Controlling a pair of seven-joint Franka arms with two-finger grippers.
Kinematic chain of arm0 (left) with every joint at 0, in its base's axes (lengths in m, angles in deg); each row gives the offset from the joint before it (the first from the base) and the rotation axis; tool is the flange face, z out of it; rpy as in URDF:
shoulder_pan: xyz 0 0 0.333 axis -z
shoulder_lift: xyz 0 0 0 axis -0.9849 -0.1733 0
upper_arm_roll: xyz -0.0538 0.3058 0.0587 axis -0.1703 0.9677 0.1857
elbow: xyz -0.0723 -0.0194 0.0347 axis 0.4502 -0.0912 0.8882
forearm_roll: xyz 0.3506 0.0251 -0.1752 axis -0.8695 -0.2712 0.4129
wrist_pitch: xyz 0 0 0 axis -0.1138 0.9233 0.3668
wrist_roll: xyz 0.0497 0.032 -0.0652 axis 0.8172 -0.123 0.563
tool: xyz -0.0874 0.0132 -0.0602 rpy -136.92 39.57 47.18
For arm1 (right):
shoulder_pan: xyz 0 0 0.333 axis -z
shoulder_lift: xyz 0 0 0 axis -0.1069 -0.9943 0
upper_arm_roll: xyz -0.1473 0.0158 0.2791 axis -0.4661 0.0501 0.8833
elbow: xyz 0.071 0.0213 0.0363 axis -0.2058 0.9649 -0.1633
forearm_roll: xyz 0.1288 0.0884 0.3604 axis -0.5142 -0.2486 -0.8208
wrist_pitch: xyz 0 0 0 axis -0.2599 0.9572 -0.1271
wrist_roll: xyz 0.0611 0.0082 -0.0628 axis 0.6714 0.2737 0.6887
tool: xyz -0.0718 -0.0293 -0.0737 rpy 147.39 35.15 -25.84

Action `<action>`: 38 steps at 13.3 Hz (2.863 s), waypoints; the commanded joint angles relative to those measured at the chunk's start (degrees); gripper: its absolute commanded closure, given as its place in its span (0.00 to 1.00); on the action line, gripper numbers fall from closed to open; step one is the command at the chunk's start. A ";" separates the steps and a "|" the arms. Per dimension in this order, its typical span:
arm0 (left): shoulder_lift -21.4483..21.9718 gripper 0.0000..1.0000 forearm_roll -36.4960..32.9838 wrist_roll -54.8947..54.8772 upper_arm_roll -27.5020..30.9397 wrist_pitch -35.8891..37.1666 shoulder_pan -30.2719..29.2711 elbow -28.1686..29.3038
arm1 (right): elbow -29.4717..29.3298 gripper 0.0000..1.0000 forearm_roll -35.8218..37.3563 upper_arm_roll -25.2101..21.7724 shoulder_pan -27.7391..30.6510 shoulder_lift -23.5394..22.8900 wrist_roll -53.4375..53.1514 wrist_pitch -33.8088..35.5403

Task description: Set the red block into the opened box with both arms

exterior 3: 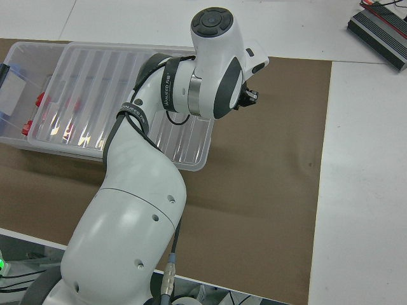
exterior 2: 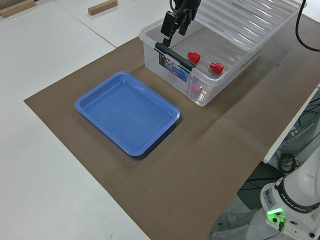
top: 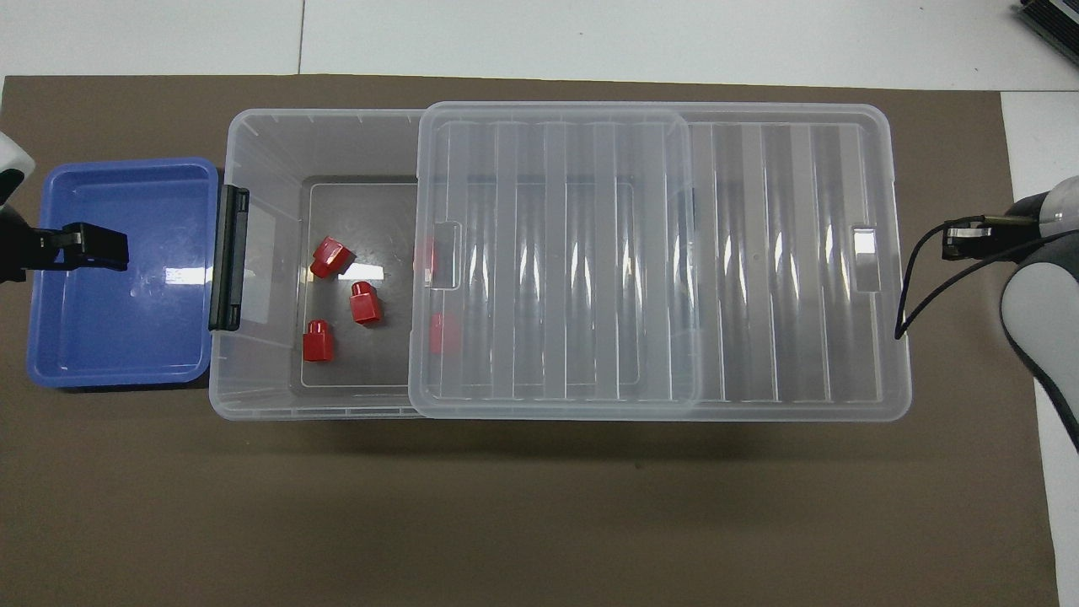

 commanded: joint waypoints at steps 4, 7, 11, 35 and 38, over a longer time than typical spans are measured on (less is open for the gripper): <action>-0.55 0.00 1.24 -6.54 0.75 12.38 -1.02 -9.66 | 1.74 1.00 -0.81 0.39 -3.98 0.33 -0.21 -1.17; -3.11 0.00 3.27 -7.07 2.76 13.20 0.20 -12.34 | 1.82 1.00 -0.81 0.48 -6.10 0.42 -0.21 -0.38; -3.20 0.00 3.45 -7.24 7.95 14.60 5.83 -13.39 | 2.79 1.00 -0.81 0.83 -9.35 1.03 -0.21 1.72; -1.01 0.00 3.62 -7.25 10.69 10.65 8.48 -9.26 | 4.81 1.00 -4.50 1.27 -23.50 2.61 -1.44 1.38; -1.01 0.00 3.62 -7.07 10.60 11.09 8.48 -9.08 | 4.81 1.00 -4.68 1.27 -23.50 2.53 -1.44 0.50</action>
